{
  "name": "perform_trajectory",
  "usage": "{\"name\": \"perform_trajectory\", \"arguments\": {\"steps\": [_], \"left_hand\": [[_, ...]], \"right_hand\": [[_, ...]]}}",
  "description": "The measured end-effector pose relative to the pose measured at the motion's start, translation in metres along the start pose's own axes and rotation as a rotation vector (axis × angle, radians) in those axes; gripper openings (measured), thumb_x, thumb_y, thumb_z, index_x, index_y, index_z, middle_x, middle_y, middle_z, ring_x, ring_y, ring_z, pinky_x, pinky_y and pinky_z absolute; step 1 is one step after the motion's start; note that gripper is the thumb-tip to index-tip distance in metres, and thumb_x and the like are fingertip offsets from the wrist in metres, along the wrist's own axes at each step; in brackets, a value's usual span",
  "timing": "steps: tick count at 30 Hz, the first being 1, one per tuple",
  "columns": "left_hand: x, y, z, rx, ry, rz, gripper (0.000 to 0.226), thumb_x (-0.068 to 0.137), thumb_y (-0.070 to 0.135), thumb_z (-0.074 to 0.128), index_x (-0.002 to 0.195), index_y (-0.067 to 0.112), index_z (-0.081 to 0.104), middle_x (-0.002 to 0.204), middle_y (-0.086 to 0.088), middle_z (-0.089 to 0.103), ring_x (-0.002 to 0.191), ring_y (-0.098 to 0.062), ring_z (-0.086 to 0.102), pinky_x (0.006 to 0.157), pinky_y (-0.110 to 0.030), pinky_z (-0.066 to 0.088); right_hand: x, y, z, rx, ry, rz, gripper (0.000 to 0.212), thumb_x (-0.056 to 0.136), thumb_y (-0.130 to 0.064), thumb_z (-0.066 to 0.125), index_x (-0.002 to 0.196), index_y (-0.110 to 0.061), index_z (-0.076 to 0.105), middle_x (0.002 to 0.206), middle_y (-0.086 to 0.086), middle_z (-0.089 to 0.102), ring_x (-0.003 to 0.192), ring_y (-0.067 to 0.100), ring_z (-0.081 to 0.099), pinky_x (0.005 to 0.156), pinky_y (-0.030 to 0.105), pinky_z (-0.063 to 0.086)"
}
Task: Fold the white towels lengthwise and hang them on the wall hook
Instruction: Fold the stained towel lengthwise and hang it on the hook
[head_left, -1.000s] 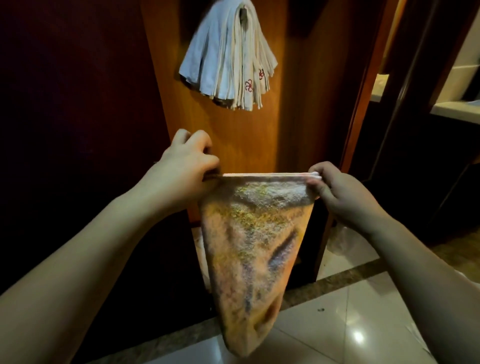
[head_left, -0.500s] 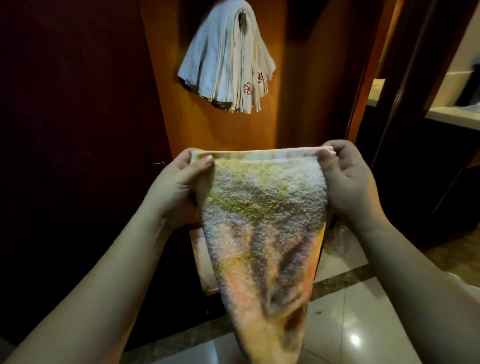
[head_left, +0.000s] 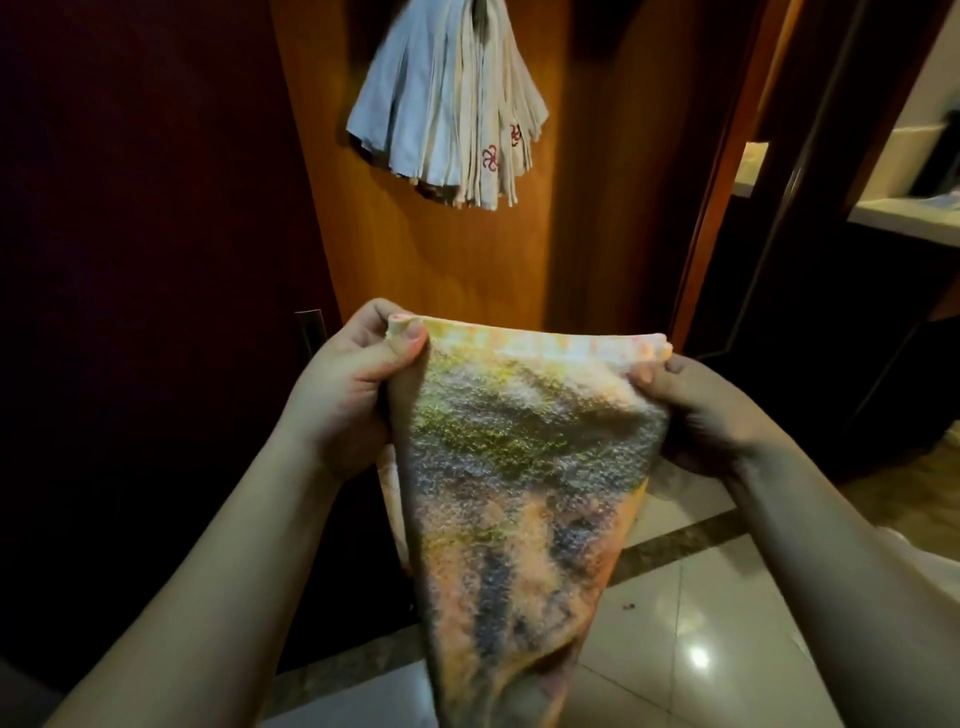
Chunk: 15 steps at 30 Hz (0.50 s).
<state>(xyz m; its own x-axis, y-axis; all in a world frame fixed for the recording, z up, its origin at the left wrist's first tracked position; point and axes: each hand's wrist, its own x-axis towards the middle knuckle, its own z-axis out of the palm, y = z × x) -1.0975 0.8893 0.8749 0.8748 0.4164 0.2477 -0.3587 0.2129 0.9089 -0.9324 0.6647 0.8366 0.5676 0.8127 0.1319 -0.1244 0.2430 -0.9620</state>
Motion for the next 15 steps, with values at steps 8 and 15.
{"name": "perform_trajectory", "arguments": {"steps": [8, 15], "left_hand": [[-0.009, 0.001, 0.0, 0.049, 0.015, 0.079, 0.012, 0.08, 0.019, 0.058, 0.079, 0.012, 0.048, 0.066, 0.001, 0.065, 0.059, -0.014, 0.064, 0.053, -0.027, 0.055], [-0.005, -0.001, -0.012, 0.041, 0.102, 0.031, 0.01, 0.089, 0.02, 0.056, 0.082, 0.014, 0.053, 0.067, 0.0, 0.064, 0.059, -0.014, 0.061, 0.055, -0.025, 0.053]], "right_hand": [[0.004, 0.009, 0.014, 0.177, 0.076, -0.061, 0.077, 0.059, -0.04, 0.094, 0.119, -0.004, 0.064, 0.113, 0.021, 0.07, 0.107, 0.033, 0.068, 0.085, 0.041, 0.057], [0.014, 0.005, 0.033, 0.114, 0.188, -0.043, 0.038, 0.089, -0.026, 0.055, 0.118, -0.002, 0.06, 0.109, 0.02, 0.073, 0.104, 0.032, 0.07, 0.087, 0.042, 0.058]]}}
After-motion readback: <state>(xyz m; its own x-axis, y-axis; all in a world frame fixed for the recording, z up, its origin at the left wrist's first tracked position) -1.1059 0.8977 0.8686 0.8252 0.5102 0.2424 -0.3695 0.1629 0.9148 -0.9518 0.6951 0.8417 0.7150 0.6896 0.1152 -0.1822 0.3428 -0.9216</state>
